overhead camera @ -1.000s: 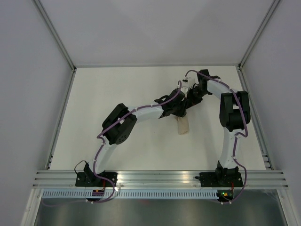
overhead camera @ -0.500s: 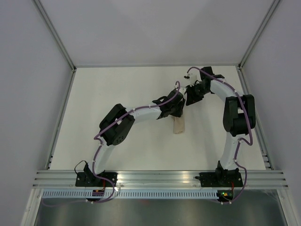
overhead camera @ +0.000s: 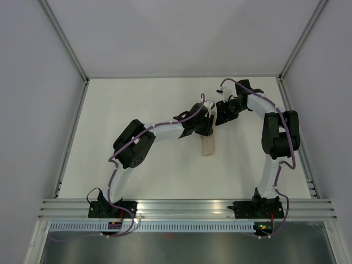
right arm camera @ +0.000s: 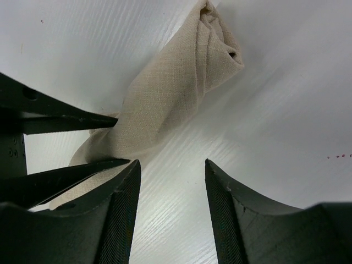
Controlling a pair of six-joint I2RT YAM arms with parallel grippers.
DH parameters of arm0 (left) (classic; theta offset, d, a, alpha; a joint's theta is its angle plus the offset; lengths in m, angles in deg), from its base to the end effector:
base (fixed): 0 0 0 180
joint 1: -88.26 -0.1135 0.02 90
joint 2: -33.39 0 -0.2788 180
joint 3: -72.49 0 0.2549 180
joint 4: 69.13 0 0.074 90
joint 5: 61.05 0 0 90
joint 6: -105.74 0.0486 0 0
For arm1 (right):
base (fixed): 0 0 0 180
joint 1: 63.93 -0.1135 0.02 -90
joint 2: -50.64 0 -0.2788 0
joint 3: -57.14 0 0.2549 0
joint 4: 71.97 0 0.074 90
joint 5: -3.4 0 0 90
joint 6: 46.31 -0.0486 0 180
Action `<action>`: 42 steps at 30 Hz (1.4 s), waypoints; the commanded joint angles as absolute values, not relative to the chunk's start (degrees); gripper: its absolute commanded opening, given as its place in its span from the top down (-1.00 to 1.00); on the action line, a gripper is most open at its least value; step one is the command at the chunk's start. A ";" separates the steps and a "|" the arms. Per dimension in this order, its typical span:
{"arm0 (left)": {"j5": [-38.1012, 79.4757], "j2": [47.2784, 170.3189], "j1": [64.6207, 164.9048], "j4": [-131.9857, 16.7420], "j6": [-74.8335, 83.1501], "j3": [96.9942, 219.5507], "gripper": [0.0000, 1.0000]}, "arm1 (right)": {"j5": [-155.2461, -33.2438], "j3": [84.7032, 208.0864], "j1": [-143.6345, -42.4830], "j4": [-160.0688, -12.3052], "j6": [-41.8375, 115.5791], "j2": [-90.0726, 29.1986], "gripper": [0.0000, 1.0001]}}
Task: Fold the napkin, place the utensils inside, and roll it up
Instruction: Roll the napkin at the center of the board.
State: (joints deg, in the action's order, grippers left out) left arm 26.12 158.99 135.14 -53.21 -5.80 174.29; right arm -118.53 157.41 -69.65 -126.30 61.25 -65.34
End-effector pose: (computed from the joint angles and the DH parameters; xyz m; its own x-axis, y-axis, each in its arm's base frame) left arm 0.3467 -0.3737 0.1590 -0.6835 0.1934 -0.7039 0.5419 0.7805 -0.3118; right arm 0.4222 0.0681 0.1868 -0.8120 -0.3387 -0.4754 -0.5341 0.7597 0.3710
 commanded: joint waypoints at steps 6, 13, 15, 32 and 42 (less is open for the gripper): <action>25.43 154.69 134.32 -55.17 -6.33 169.95 -0.11 | -119.39 156.45 -69.47 -124.88 60.74 -64.32 -0.13; 25.35 153.45 134.32 -55.17 -5.18 171.88 -0.20 | -121.23 155.93 -69.47 -125.23 60.82 -64.32 -0.13; 25.26 153.28 134.32 -55.17 -4.74 172.24 -0.21 | -121.32 155.84 -69.47 -125.23 60.91 -64.32 -0.13; 28.68 147.57 134.23 -56.84 -2.37 168.37 -0.23 | -120.27 155.14 -69.38 -124.53 61.53 -62.91 -0.14; 30.27 140.80 133.00 -55.87 -2.02 161.26 -0.22 | -122.28 159.88 -69.29 -124.79 58.80 -65.45 -0.15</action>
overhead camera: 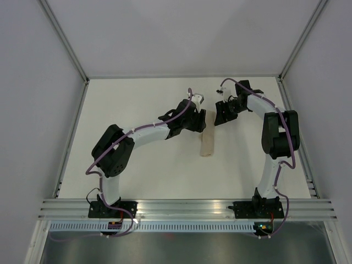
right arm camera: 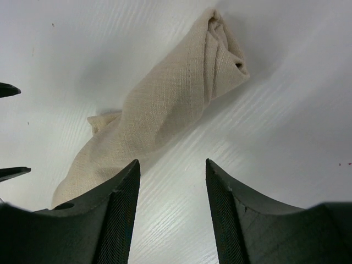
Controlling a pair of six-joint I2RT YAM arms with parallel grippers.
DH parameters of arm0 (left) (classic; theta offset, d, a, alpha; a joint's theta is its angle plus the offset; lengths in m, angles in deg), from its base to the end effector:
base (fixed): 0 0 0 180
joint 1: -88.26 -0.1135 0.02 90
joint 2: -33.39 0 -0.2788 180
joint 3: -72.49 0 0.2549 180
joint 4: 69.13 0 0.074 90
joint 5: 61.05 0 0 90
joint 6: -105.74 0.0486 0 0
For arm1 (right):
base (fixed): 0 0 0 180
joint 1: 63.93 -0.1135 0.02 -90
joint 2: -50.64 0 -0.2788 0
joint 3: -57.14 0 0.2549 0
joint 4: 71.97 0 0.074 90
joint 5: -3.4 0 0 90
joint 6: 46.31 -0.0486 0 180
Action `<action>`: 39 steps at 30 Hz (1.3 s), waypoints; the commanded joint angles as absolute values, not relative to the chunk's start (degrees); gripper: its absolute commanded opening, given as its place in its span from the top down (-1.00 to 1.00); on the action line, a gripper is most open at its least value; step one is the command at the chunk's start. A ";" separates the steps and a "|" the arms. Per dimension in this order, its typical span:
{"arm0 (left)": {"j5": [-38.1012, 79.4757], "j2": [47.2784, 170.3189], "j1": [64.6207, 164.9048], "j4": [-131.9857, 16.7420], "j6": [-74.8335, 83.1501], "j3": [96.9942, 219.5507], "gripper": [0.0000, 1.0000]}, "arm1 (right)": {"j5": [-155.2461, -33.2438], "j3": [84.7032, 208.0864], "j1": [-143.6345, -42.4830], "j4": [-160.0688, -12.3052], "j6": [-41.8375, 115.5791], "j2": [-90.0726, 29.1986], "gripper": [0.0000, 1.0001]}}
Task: Fold the napkin, place the utensils inside, and roll it up
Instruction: Roll the napkin at the center of the board.
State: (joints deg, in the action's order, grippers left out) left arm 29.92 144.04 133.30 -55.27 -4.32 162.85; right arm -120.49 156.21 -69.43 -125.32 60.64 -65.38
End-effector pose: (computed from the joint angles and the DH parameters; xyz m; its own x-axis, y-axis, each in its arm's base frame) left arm 0.3248 -0.3241 0.2172 -0.6119 0.1274 -0.7806 0.5192 0.8092 -0.2749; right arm 0.4201 0.0677 0.1821 -0.8187 -0.3220 -0.4755 -0.5283 0.7469 0.4039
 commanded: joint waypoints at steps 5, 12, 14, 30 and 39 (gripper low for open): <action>25.79 139.66 133.70 -57.10 -3.16 157.48 -0.14 | -126.75 164.53 -69.56 -128.91 59.41 -67.48 -0.17; 15.96 136.93 136.07 -68.16 -5.88 150.97 -0.02 | -134.05 168.49 -70.00 -132.17 59.15 -72.22 -0.12; 14.28 137.63 136.69 -69.84 -6.50 150.88 0.01 | -135.12 169.63 -70.17 -132.44 59.07 -73.71 -0.11; 14.27 147.03 137.57 -74.24 -11.41 148.42 0.14 | -133.98 175.70 -71.84 -131.74 56.52 -82.25 -0.09; 15.33 147.83 137.57 -75.56 -13.09 146.22 0.21 | -132.13 174.82 -71.93 -131.03 56.69 -80.84 -0.09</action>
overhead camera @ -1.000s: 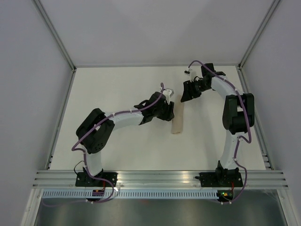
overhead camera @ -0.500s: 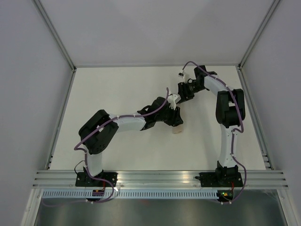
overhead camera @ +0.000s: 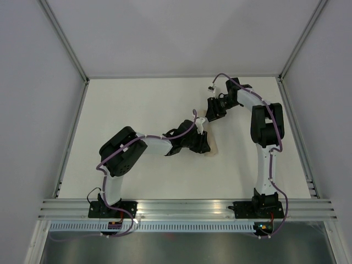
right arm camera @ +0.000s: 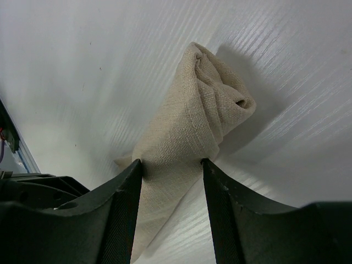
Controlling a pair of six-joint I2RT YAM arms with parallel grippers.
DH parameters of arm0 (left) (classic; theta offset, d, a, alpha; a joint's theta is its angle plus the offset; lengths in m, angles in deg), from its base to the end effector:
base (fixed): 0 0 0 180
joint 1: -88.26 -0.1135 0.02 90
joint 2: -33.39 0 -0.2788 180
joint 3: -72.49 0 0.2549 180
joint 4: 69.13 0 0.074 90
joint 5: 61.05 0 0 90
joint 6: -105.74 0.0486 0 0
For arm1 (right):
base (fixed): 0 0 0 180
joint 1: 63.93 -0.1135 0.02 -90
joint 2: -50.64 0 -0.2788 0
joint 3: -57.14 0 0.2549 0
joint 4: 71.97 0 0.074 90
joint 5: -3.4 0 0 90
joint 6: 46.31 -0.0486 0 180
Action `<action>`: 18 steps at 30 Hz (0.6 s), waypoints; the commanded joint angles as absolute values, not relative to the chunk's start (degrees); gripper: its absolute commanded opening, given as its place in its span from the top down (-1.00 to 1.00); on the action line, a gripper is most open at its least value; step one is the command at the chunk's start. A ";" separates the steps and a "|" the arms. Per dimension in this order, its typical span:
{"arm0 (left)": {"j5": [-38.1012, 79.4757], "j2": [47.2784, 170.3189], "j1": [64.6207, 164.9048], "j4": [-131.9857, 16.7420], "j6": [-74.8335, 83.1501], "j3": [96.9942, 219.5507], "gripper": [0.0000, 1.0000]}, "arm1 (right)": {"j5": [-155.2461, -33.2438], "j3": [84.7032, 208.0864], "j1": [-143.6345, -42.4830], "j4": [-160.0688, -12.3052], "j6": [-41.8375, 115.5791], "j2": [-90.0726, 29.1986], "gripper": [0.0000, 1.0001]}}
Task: Fold the napkin, place the utensils inside, and roll it up
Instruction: Roll the napkin at the center of the board.
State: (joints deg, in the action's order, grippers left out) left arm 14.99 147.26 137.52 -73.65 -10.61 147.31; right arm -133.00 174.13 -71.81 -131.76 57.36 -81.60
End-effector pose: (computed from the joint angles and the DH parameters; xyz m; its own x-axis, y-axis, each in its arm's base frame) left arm 0.2721 -0.3339 0.1392 -0.7154 0.1706 -0.6775 0.6109 0.6232 -0.4882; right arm 0.4717 0.1008 0.1490 -0.8638 -0.2841 -0.4162 -0.4980 0.6076 0.6188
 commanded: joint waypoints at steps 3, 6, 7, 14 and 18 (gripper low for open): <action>15.33 147.65 137.57 -75.21 -12.83 146.66 0.21 | -131.96 174.65 -71.93 -130.68 56.96 -78.74 -0.11; 15.76 146.86 137.48 -73.45 -11.86 147.71 0.20 | -132.57 175.17 -71.93 -131.03 57.04 -76.36 -0.15; 15.76 145.73 137.48 -73.27 -11.69 147.71 0.20 | -132.57 175.61 -71.93 -131.38 57.13 -75.14 -0.17; 17.43 139.75 137.04 -66.00 -8.71 154.02 0.03 | -130.64 176.58 -71.93 -130.77 55.56 -69.60 -0.23; 20.94 138.68 137.04 -60.80 -7.55 158.52 0.00 | -124.76 174.21 -71.49 -126.82 51.78 -65.91 -0.23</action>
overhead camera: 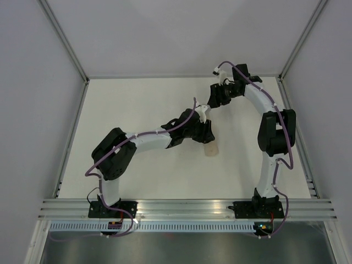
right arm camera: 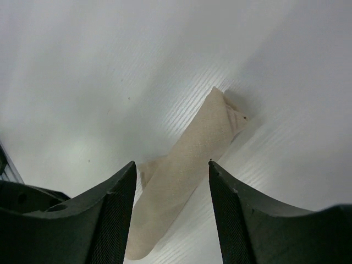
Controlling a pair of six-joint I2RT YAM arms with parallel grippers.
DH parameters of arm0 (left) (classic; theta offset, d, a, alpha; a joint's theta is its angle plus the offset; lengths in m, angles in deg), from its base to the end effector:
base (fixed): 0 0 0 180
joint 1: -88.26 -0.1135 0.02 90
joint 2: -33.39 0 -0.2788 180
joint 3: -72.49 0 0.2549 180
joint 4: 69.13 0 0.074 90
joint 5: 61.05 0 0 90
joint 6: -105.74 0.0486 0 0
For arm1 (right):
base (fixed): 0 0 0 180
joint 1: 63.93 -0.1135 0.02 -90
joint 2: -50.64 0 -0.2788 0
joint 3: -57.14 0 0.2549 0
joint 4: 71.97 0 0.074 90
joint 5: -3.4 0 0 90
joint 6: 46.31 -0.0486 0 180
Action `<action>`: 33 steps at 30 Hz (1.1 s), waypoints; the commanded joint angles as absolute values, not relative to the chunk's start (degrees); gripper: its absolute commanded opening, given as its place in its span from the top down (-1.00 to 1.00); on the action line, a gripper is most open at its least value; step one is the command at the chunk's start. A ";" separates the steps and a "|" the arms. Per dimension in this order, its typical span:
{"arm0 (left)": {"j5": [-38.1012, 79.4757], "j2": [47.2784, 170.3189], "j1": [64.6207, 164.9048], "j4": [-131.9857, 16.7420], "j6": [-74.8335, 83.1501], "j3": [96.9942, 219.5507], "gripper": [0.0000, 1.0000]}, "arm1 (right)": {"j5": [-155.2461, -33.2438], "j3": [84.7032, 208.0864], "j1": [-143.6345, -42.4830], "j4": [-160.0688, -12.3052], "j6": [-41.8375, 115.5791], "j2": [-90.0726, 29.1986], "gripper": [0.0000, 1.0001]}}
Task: Fold the napkin, place the utensils inside, and roll it up
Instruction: Roll the napkin at the center of the board.
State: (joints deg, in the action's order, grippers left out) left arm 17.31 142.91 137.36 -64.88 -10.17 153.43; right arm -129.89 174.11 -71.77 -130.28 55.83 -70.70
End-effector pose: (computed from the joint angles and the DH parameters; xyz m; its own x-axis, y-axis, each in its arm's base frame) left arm 0.2801 -0.3384 0.1884 -0.6913 0.1444 -0.7080 0.6106 0.6406 -0.4656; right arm 0.4604 0.0970 0.2350 -0.7740 -0.2611 -0.5768 -0.5870 0.6375 0.4991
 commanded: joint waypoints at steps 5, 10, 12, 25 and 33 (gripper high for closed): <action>31.71 142.45 137.74 -54.13 -9.84 167.37 0.01 | -113.26 170.17 -69.04 -121.45 46.24 -61.60 -0.23; 45.01 150.18 141.69 -44.92 -8.70 177.84 -0.03 | -112.27 168.94 -64.47 -122.32 45.18 -60.63 -0.23; 53.44 153.95 143.45 -41.74 -8.52 183.29 -0.07 | -112.36 168.32 -61.30 -122.94 45.70 -60.19 -0.23; 77.46 164.43 148.64 -23.62 -11.33 199.04 -0.25 | -117.36 162.79 -51.80 -125.49 50.01 -58.43 -0.24; 78.87 168.99 150.66 -21.51 -10.19 202.73 -0.27 | -117.89 158.66 -51.01 -125.41 52.03 -55.97 -0.24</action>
